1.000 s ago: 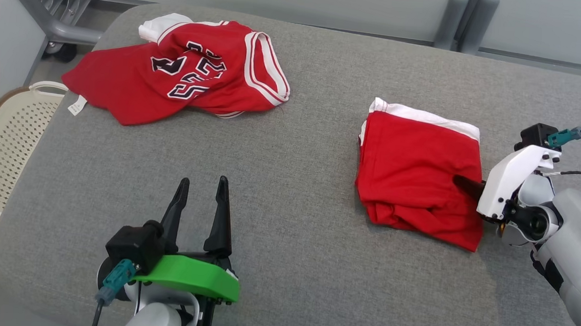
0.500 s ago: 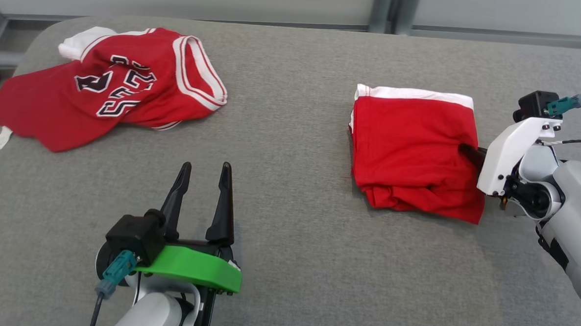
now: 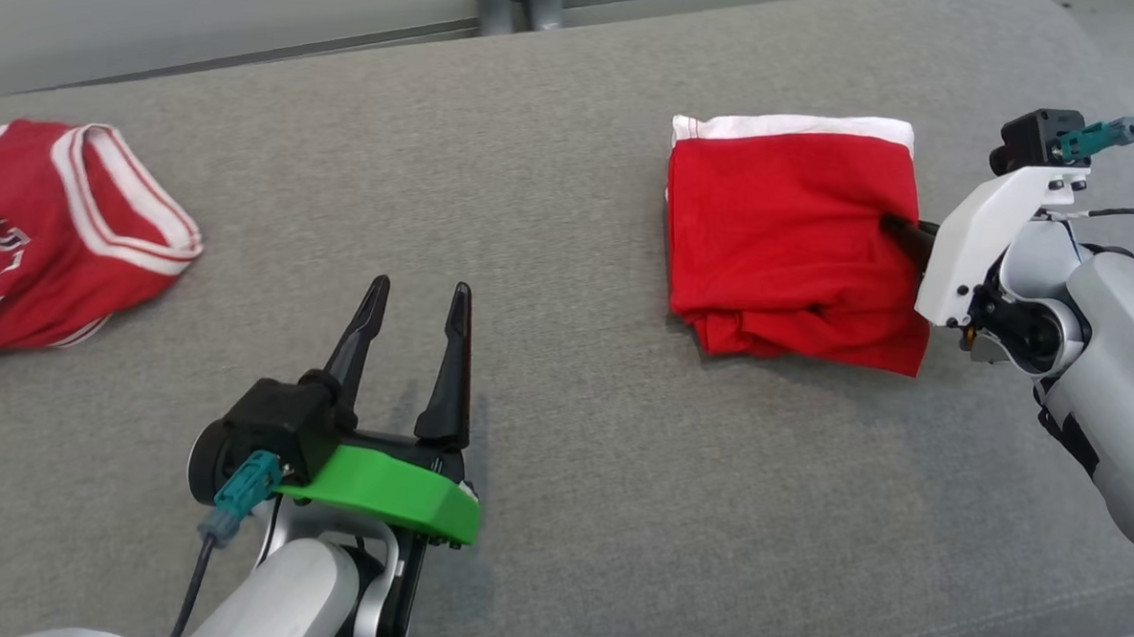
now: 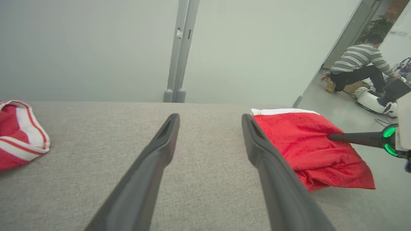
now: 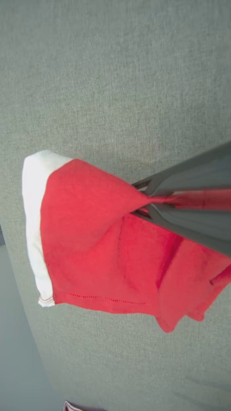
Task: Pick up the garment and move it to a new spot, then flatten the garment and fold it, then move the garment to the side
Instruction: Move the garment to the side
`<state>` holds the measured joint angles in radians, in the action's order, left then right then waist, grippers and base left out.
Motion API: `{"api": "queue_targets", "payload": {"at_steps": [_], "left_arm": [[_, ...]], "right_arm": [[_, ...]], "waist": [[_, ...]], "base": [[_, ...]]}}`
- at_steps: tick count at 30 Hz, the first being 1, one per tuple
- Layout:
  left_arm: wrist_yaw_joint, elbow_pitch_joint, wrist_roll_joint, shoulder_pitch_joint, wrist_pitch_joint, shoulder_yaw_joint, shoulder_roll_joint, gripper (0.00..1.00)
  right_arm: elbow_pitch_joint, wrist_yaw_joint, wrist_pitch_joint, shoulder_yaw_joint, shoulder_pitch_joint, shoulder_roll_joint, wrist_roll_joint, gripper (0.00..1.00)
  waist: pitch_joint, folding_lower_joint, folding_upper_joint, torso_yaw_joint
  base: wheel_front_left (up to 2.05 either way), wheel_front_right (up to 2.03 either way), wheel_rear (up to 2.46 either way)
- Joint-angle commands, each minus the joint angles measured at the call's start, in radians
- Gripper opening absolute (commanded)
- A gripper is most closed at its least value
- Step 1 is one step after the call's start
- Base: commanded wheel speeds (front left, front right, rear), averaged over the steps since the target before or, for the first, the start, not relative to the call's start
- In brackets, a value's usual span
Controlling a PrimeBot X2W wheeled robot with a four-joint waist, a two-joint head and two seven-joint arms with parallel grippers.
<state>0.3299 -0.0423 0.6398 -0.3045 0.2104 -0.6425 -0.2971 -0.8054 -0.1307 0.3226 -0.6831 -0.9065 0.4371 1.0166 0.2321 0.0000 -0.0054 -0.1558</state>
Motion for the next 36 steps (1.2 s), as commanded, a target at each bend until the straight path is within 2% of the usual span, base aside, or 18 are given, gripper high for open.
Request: {"api": "queue_targets", "payload": {"at_steps": [1, 7, 13, 22, 26, 27, 36], "left_arm": [[-0.001, -0.002, -0.008, -0.019, -0.007, -0.002, -0.007, 1.0], [-0.001, -0.001, -0.015, -0.035, -0.027, -0.023, -0.001, 1.0], [0.007, -0.002, -0.014, -0.034, -0.034, -0.019, -0.011, 1.0], [0.016, -0.021, -0.019, -0.044, -0.037, -0.015, -0.022, 1.0], [0.021, -0.031, -0.021, -0.052, -0.041, -0.014, -0.023, 1.0], [0.023, -0.037, -0.025, -0.057, -0.041, -0.015, -0.024, 1.0], [0.037, -0.067, -0.042, -0.074, -0.055, -0.017, -0.037, 1.0]], "right_arm": [[-0.004, 0.0, -0.009, -0.006, -0.019, -0.004, -0.006, 0.0], [-0.026, 0.0, -0.031, -0.027, -0.05, -0.004, 0.004, 0.0], [-0.061, 0.0, -0.068, -0.035, -0.075, 0.005, -0.001, 0.0], [-0.187, 0.0, -0.148, -0.043, -0.16, 0.023, -0.073, 0.0], [-0.255, 0.0, -0.175, -0.057, -0.209, 0.051, -0.119, 0.0], [-0.286, 0.0, -0.187, -0.068, -0.23, 0.077, -0.148, 0.0], [-0.393, 0.0, -0.236, -0.071, -0.302, 0.166, -0.202, 0.0]], "waist": [[0.039, 0.0, 0.0054, -0.135], [0.05, 0.0, 0.0054, -0.156], [0.066, 0.0, 0.0054, -0.114], [0.102, 0.0, 0.0054, -0.046], [0.127, 0.0, 0.0054, -0.014], [0.141, 0.0, 0.0054, -0.001], [0.202, 0.0, 0.0054, 0.039]], "base": [[0.0, 0.0, 0.0], [0.0, 0.0, 0.0], [0.0, 0.0, 0.0], [0.0, 0.0, 0.0], [0.0, 0.0, 0.0], [0.0, 0.0, 0.0], [0.0, 0.0, 0.0]]}}
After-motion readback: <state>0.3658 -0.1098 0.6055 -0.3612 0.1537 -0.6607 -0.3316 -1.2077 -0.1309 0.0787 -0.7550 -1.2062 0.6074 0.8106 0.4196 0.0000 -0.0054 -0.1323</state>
